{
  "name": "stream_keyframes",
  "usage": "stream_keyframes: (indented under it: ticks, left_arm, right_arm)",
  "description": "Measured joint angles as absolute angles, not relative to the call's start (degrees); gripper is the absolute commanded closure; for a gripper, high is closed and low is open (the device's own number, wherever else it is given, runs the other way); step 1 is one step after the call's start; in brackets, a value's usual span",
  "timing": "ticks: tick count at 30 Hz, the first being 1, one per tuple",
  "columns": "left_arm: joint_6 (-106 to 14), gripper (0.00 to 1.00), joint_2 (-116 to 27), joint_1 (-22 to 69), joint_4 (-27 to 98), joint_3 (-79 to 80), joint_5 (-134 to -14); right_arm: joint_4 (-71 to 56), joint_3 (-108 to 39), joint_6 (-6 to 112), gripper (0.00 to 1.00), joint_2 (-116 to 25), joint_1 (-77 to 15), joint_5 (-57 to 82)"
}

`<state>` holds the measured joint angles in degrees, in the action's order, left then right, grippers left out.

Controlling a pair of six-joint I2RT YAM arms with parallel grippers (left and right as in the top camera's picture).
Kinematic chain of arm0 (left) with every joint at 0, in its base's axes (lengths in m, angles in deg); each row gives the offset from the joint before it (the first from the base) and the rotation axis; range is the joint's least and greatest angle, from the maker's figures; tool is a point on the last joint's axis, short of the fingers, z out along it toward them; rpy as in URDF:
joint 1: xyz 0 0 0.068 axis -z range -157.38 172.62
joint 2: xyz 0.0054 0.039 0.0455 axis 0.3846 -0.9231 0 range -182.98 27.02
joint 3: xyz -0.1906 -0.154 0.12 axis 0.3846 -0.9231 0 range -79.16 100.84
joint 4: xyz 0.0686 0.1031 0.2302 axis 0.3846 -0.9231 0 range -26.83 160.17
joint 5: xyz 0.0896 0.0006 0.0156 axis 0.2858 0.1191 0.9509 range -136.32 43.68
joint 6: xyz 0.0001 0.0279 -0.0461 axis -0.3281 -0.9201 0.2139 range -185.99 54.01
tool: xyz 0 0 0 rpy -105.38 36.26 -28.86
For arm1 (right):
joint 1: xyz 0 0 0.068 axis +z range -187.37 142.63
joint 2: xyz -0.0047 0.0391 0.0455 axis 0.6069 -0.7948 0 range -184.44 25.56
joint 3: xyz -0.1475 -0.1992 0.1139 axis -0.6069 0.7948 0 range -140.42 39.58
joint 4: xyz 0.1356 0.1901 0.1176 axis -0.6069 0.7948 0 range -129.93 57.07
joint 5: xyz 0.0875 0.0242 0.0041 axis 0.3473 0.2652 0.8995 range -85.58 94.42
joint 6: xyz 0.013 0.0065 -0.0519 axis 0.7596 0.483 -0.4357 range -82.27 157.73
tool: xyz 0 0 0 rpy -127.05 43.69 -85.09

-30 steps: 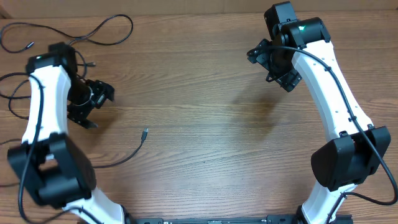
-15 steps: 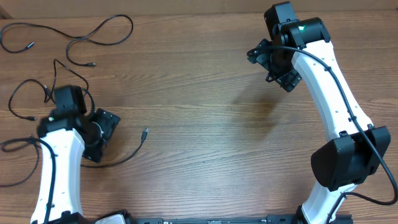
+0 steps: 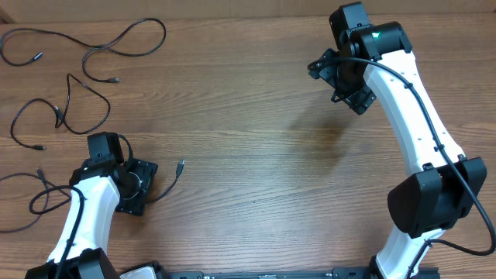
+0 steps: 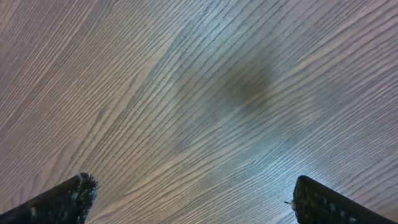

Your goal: Untangle cables

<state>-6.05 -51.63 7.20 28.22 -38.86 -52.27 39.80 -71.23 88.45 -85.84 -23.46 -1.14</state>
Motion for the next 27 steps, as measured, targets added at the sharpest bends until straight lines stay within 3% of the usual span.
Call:
stream_keyframes:
  ticks: [18, 21, 24, 27]
  left_arm:
    - [1.10, 0.31, -51.63, 7.24, 28.04, -42.58, -47.27]
    - [1.99, 0.48, -51.63, 7.26, 30.18, -44.79, -45.54]
    - [2.63, 0.74, -51.48, 7.26, 31.23, -45.81, -43.95]
    - [2.87, 0.83, -51.34, 7.26, 32.30, -46.21, -42.42]
  right_arm:
    - [39.80, -71.23, 88.47, 0.00, -85.84, -23.46, -1.16]
    - [39.75, -71.23, 88.47, 0.00, -85.84, -23.48, -1.14]
    - [39.77, -71.23, 88.49, 0.00, -85.84, -23.46, -1.14]
    - [39.77, -71.23, 88.49, 0.00, -85.84, -23.46, -1.14]
